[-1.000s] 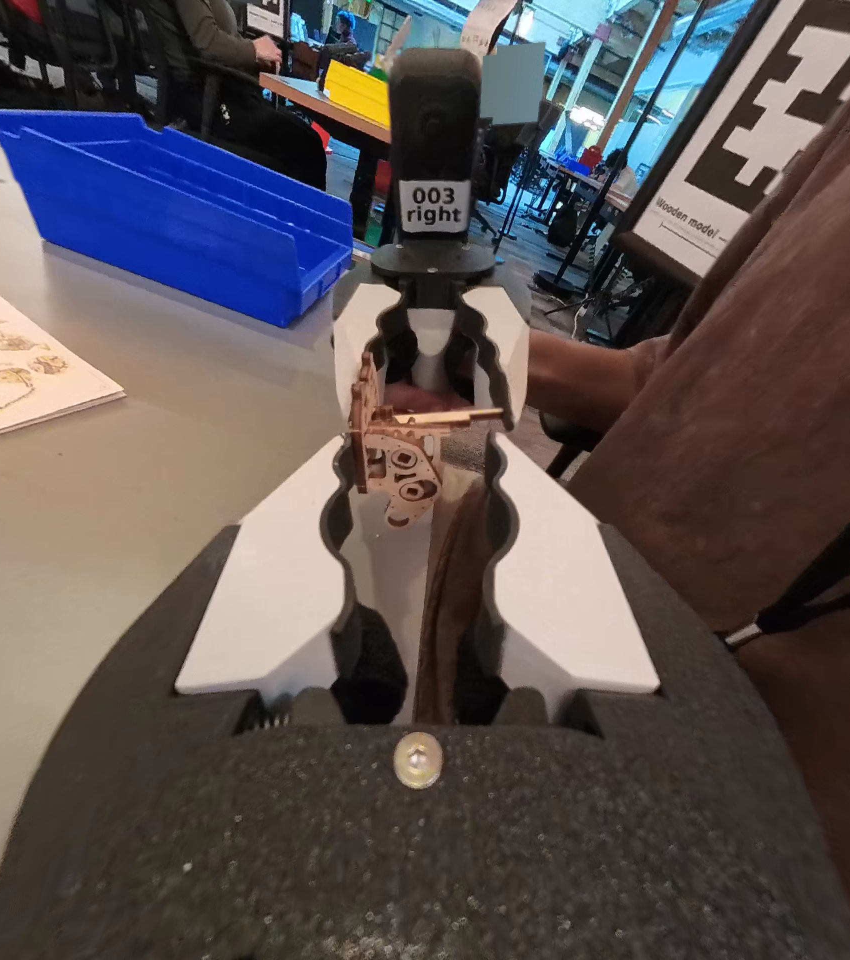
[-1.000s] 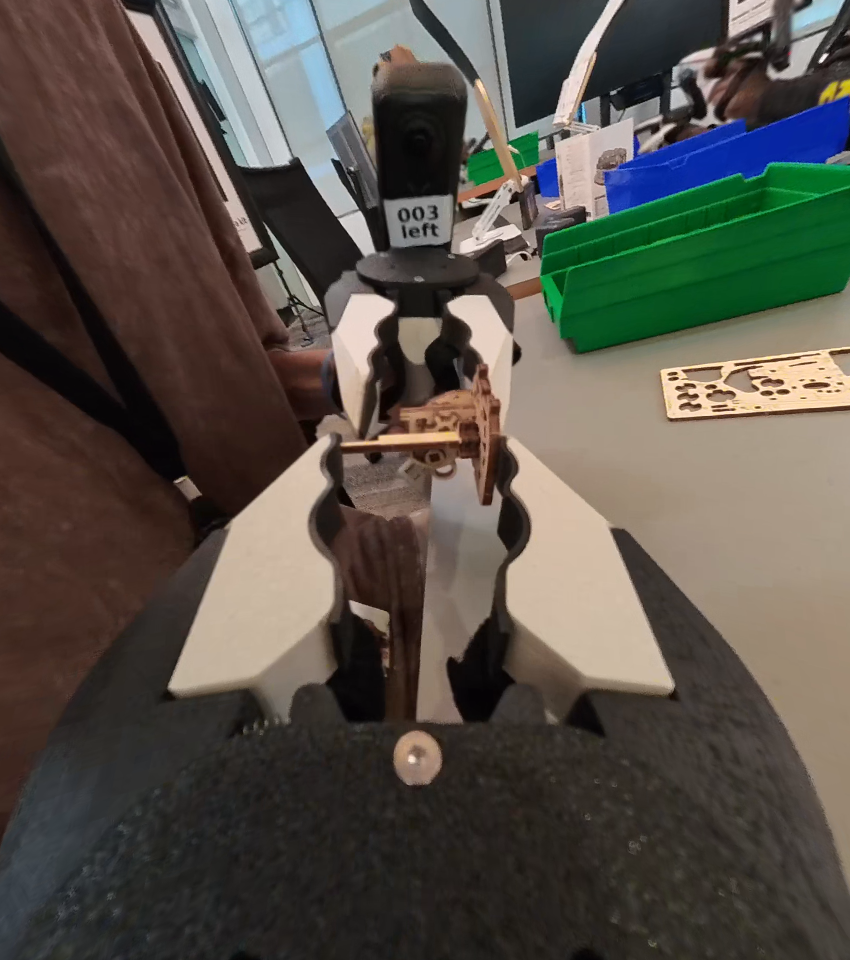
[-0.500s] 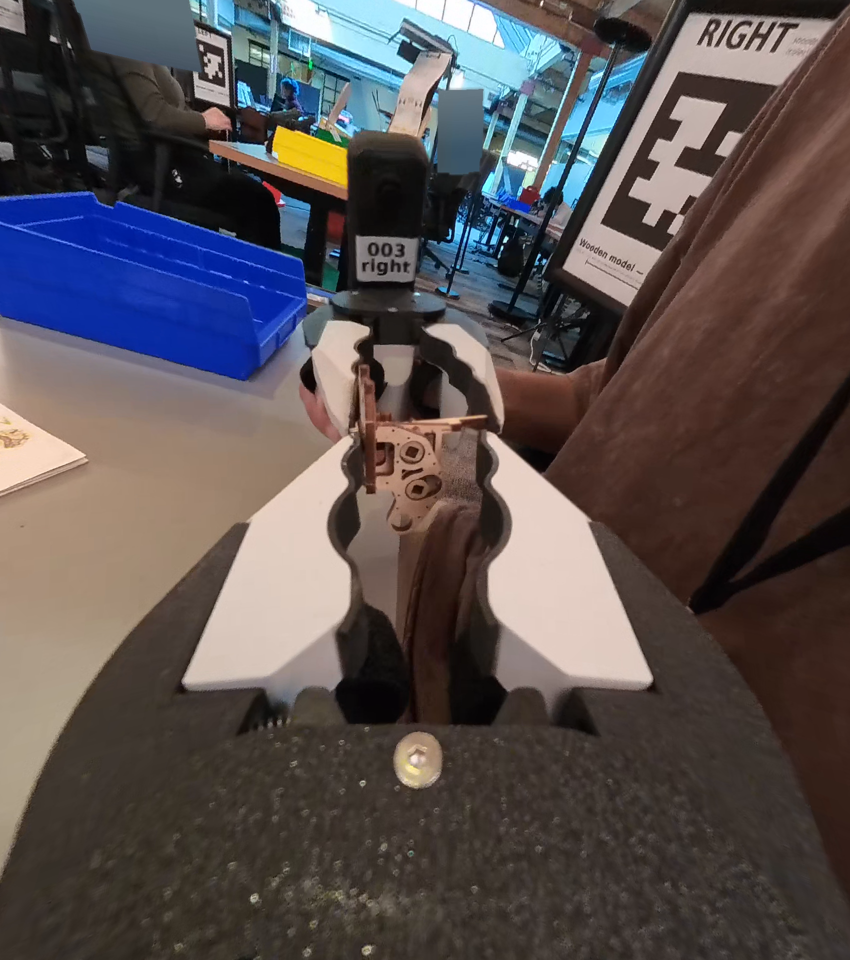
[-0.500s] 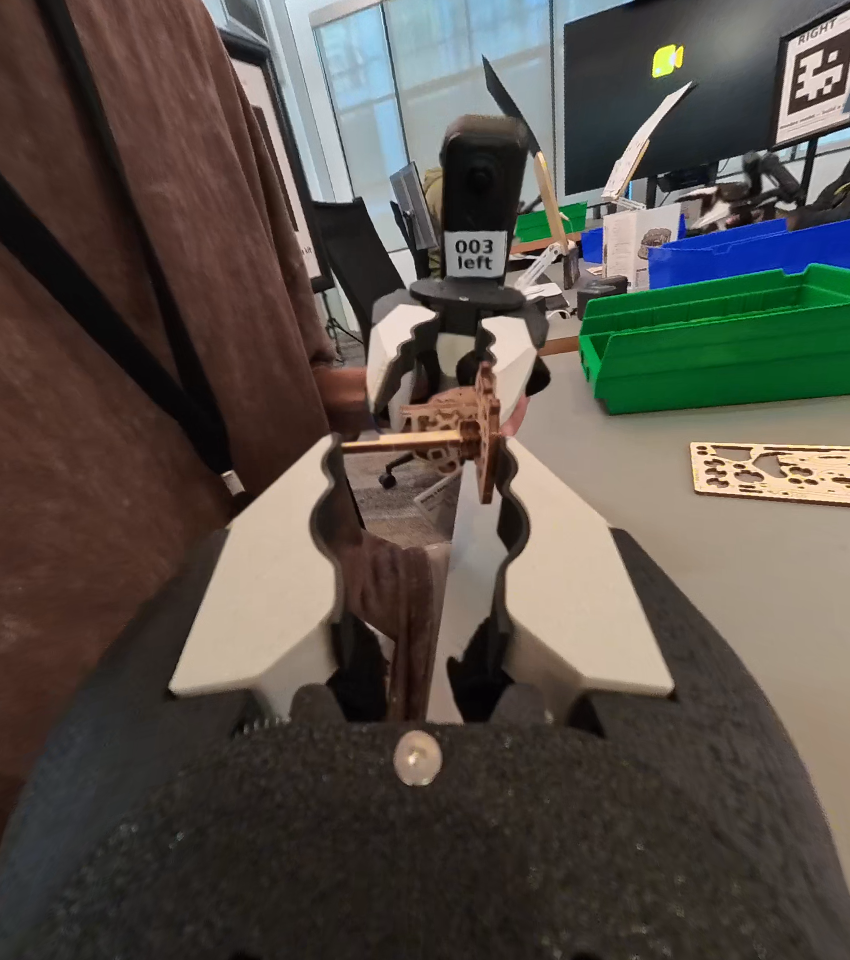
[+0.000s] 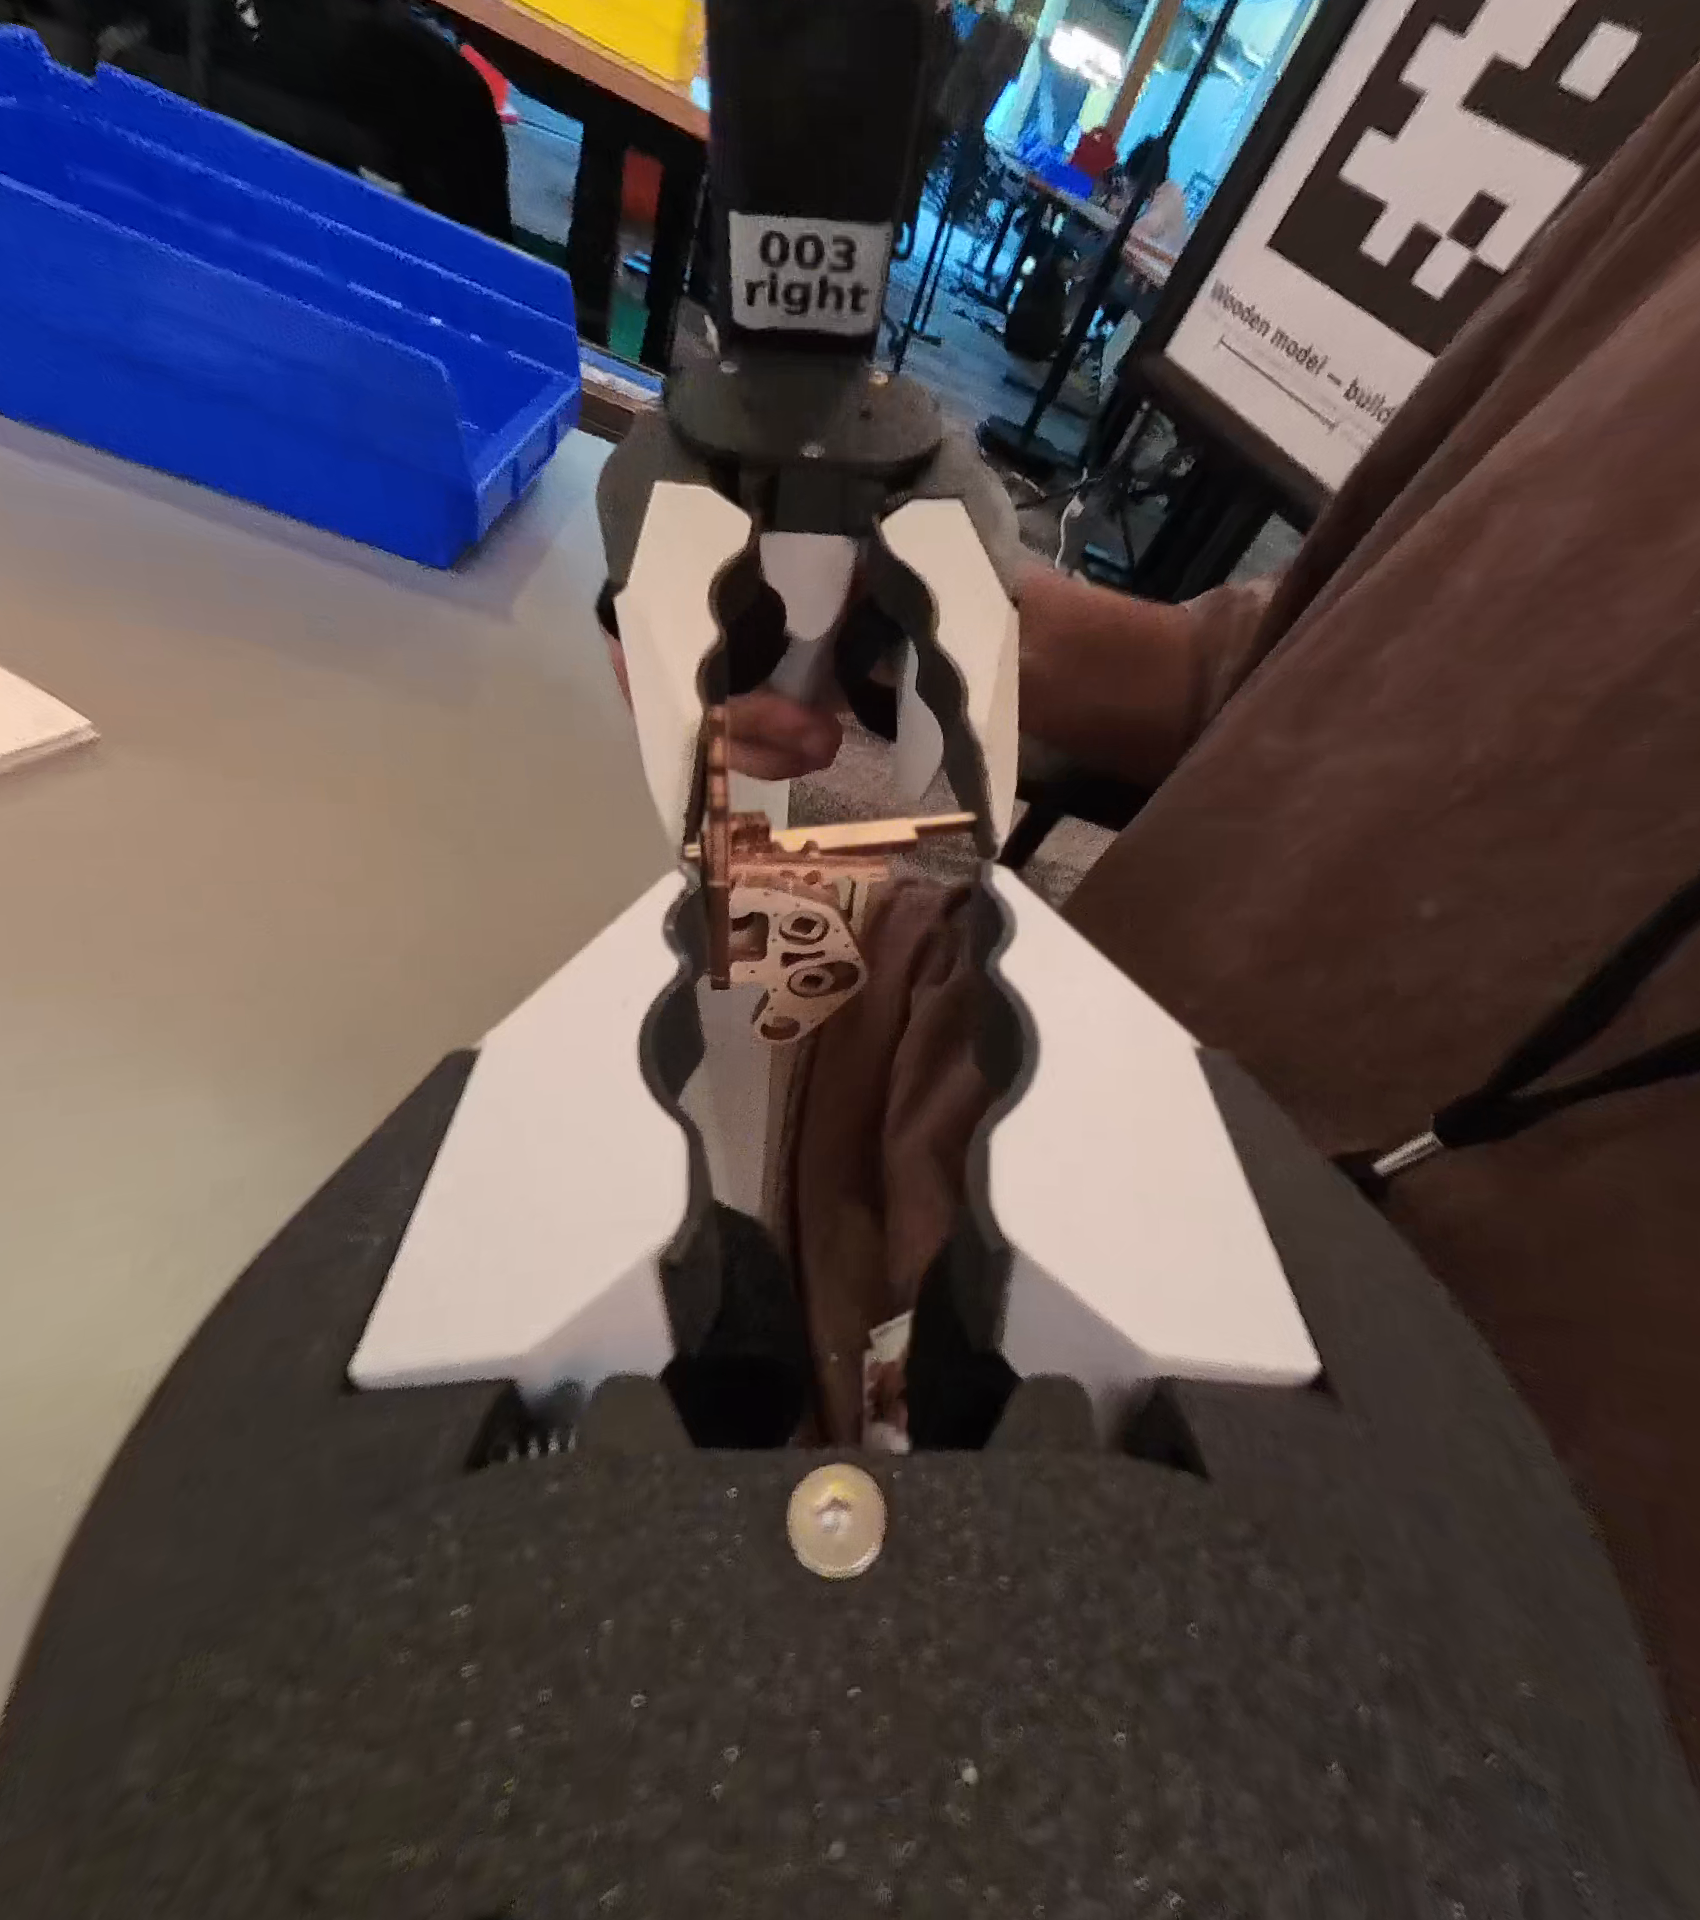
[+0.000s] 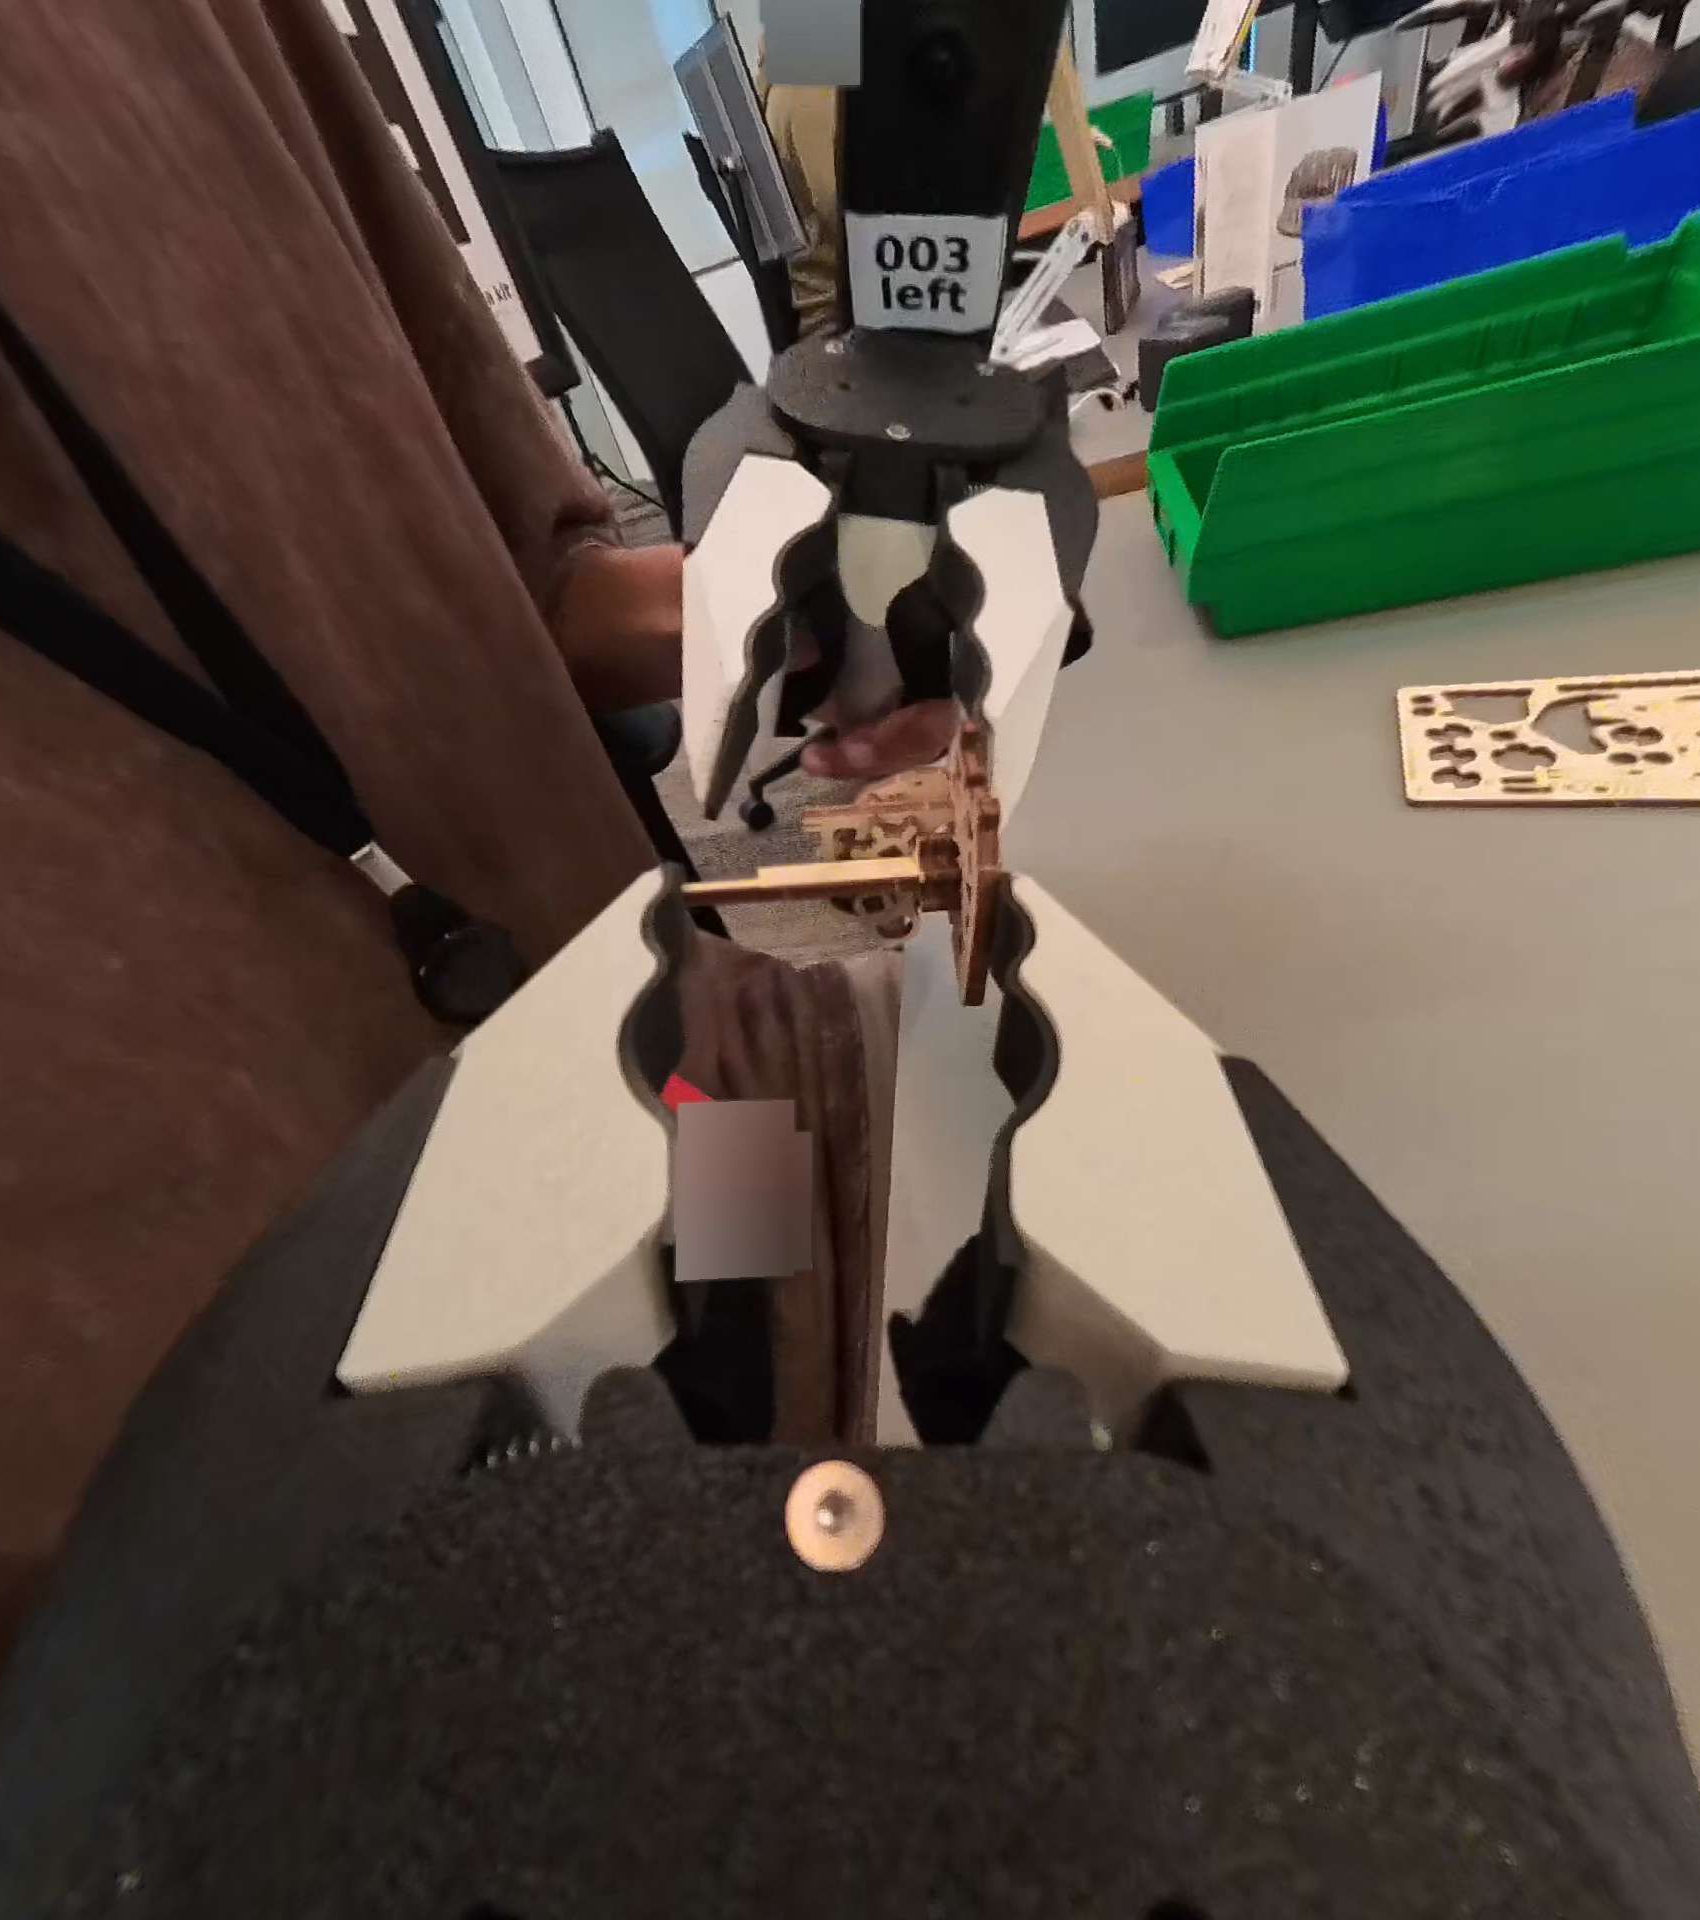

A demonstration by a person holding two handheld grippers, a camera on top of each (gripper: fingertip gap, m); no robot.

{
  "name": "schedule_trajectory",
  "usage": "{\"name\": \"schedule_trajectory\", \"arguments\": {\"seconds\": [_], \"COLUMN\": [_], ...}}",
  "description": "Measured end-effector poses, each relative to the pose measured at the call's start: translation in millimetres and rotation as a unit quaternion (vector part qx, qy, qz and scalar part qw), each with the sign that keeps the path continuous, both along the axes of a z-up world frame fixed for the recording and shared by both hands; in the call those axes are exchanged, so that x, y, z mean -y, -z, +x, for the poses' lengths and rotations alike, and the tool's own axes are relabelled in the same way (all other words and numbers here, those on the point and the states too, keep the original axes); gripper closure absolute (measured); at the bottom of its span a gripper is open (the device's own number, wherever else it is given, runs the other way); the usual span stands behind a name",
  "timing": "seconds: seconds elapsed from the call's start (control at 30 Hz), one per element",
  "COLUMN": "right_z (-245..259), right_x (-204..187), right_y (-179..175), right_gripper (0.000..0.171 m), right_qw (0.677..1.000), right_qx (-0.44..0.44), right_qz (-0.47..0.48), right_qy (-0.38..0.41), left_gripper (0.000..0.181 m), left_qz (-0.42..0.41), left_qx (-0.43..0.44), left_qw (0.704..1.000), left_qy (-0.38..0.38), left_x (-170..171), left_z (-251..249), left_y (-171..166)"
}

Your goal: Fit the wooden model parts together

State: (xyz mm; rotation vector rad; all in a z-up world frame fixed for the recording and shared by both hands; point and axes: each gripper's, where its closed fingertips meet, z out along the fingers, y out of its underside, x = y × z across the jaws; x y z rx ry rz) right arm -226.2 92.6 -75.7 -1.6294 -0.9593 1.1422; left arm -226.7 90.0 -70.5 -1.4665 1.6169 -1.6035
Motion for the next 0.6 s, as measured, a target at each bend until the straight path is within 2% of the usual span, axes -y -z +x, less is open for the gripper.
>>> {"name": "schedule_trajectory", "arguments": {"seconds": [0.1, 0.2, 0.27, 0.5, 0.6], "right_z": [-2, -5, -6, -14, -17], "right_x": [12, 25, 30, 34, 34], "right_y": [0, 4, 5, 7, 11], "right_gripper": [0.112, 0.112, 0.113, 0.113, 0.113], "right_qw": [0.996, 0.998, 0.998, 0.996, 0.995], "right_qx": [0.010, 0.017, 0.019, 0.044, 0.064], "right_qz": [0.090, 0.058, 0.054, 0.046, 0.042], "right_qy": [0.000, -0.021, -0.033, -0.055, -0.059], "left_gripper": [0.138, 0.148, 0.148, 0.141, 0.148], "left_qz": [0.019, 0.093, 0.098, -0.017, -0.061], "left_qx": [0.050, 0.063, 0.053, 0.055, 0.074], "left_qw": [0.998, 0.992, 0.993, 0.998, 0.995], "left_qy": [-0.035, -0.056, -0.046, 0.020, 0.018], "left_x": [8, 17, 23, 28, 18], "left_z": [0, -1, -4, -20, -23], "left_y": [-3, 5, 9, 1, -9]}}
